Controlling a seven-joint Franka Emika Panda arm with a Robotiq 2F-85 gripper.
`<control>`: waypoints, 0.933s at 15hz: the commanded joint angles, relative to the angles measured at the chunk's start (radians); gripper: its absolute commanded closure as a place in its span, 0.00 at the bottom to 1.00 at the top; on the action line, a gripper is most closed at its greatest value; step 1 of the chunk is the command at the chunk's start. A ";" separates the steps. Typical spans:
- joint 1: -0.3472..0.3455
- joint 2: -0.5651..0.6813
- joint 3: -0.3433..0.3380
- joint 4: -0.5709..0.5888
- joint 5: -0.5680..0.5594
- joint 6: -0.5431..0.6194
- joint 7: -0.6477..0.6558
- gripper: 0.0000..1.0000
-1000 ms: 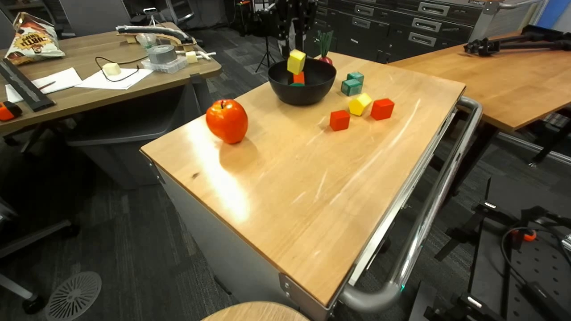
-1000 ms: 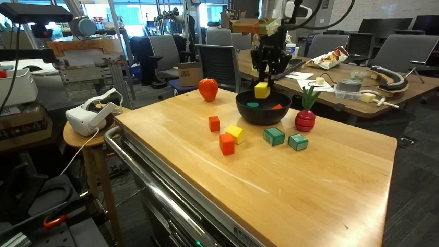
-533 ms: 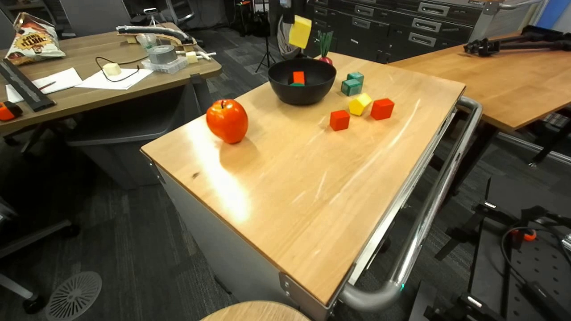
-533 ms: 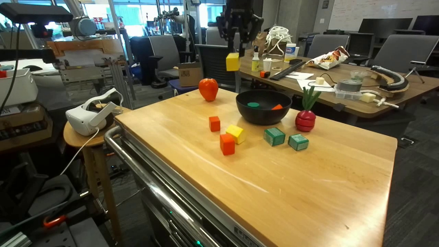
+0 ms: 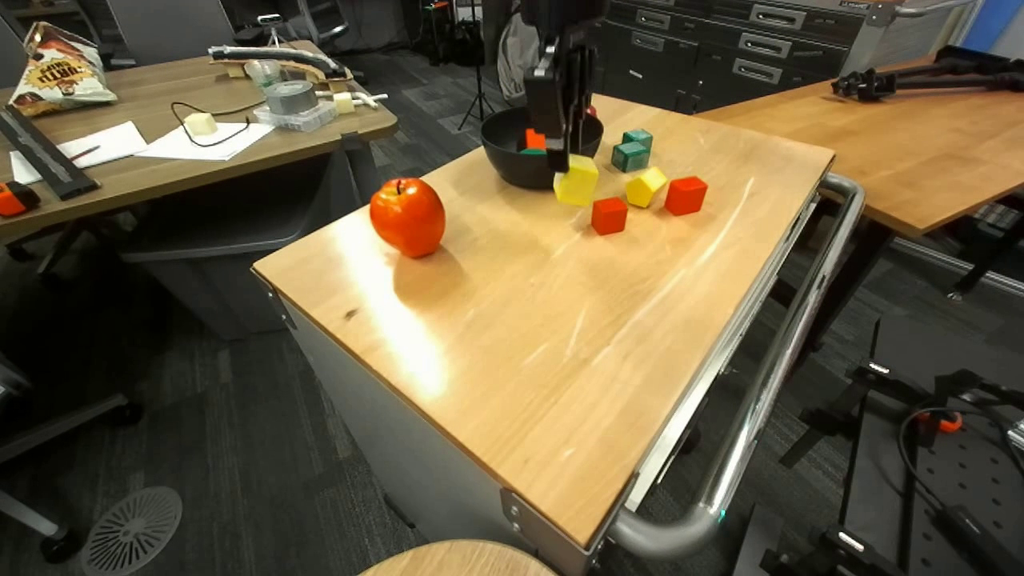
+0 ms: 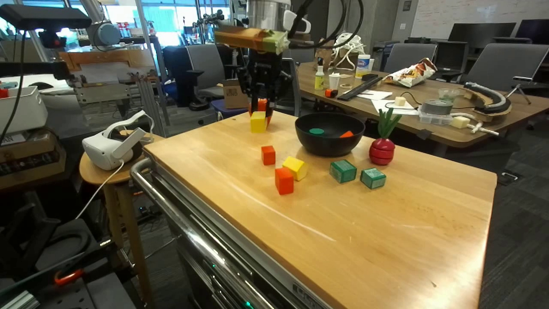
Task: Take most of the objects from the bowl one at a time and put them on the table, then move the apple to the right, then take the block from the bowl and put it on the table
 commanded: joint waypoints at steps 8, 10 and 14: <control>0.024 -0.044 0.014 -0.181 -0.047 0.194 -0.059 0.37; 0.023 -0.071 0.014 -0.192 -0.056 0.244 -0.070 0.23; 0.005 -0.135 -0.002 -0.184 -0.051 0.394 -0.089 0.00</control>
